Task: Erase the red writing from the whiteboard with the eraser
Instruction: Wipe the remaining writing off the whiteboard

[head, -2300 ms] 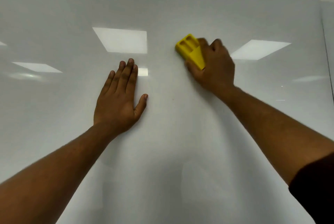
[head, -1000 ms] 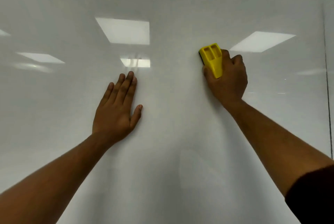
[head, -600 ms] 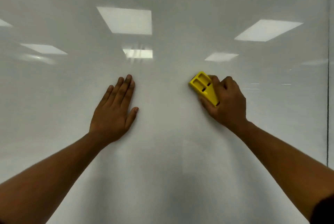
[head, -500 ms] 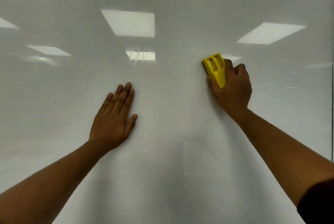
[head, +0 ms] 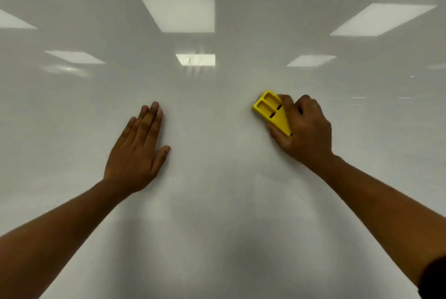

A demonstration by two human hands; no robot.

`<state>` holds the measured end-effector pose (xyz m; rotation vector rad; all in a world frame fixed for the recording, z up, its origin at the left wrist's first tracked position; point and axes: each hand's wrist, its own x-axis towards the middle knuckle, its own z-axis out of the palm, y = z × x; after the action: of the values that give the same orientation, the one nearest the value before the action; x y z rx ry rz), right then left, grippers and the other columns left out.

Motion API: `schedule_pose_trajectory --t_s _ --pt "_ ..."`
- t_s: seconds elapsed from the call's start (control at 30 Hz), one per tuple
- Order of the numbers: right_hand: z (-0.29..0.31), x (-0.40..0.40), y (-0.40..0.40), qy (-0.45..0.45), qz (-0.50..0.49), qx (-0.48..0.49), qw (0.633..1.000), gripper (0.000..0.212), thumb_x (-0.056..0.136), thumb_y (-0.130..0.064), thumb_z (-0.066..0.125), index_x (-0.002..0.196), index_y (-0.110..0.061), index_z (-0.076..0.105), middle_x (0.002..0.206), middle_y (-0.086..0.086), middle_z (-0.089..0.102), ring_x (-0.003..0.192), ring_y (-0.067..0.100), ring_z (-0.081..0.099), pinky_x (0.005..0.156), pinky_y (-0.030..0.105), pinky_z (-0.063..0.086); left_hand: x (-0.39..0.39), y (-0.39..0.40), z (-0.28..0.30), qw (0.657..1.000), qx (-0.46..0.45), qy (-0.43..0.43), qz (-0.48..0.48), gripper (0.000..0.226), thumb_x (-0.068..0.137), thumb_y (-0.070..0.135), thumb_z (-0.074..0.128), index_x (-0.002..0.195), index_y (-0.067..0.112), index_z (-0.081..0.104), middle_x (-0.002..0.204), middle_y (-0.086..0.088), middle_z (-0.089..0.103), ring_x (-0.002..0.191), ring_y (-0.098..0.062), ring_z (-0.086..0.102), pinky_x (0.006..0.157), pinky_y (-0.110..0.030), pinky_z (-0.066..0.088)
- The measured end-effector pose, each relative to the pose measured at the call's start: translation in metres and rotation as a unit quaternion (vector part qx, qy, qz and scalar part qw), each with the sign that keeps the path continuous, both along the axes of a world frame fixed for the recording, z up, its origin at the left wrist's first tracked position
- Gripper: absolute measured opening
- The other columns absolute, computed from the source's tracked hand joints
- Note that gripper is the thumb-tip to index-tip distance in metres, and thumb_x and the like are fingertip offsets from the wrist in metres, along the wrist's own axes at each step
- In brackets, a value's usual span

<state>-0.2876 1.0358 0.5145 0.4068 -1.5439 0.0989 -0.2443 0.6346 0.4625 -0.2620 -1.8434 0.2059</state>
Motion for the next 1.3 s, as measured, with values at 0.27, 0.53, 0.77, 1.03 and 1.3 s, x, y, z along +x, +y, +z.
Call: schedule_pose_trajectory --t_s 0.27,0.53,0.77,1.03,1.3 --pt "-0.041 0.012 -0.131 -0.002 0.060 -0.030 0.998 0.067 0.087 -0.050 0.065 0.141 -0.011 0.055 0.101 0.013 0.051 0.090 0.035 0.051 0.064 0.039 0.044 -0.005 -0.055 -0.018 0.997 0.082 0.009 0.001 0.073 0.109 0.042 0.026 0.170 0.011 0.001 0.180 -0.004 -0.004 0.166 -0.022 -0.003 0.134 -0.034 -0.004" --pt "-0.055 0.015 -0.160 0.003 0.039 0.032 0.999 0.062 0.091 -0.051 0.063 0.140 -0.013 0.056 0.098 0.010 0.048 0.085 0.031 0.049 0.060 0.035 0.039 0.008 -0.087 -0.008 1.000 0.013 0.005 -0.014 0.075 0.109 0.044 0.028 0.170 0.007 0.005 0.179 -0.006 -0.001 0.166 -0.021 -0.002 0.135 -0.035 0.001" --pt "0.106 0.025 -0.198 -0.039 0.041 -0.303 0.951 0.069 0.090 -0.059 0.056 0.144 -0.018 0.045 0.125 0.013 0.049 0.115 0.032 0.050 0.078 0.039 0.047 0.028 -0.210 0.057 0.992 0.100 0.070 0.040 0.079 0.107 0.049 0.028 0.169 0.005 0.006 0.179 -0.008 -0.002 0.165 -0.017 -0.008 0.132 -0.029 -0.008" --pt "0.102 0.041 -0.340 0.022 0.045 -0.110 0.993 0.065 0.088 -0.053 0.057 0.141 -0.016 0.051 0.115 0.014 0.053 0.102 0.034 0.053 0.068 0.040 0.047 0.021 -0.270 0.057 0.990 0.115 0.076 -0.008 0.078 0.106 0.047 0.031 0.169 0.007 0.010 0.179 -0.007 0.006 0.166 -0.025 0.006 0.133 -0.036 0.004" --pt "0.136 0.046 -0.384 0.005 0.040 -0.152 0.988 0.068 0.089 -0.056 0.057 0.144 -0.018 0.048 0.123 0.015 0.052 0.109 0.037 0.053 0.076 0.045 0.051 0.028 -0.308 0.056 0.998 0.033 0.058 -0.005 0.081 0.106 0.055 0.033 0.170 0.012 0.007 0.180 -0.003 0.003 0.166 -0.019 0.003 0.133 -0.027 -0.001"
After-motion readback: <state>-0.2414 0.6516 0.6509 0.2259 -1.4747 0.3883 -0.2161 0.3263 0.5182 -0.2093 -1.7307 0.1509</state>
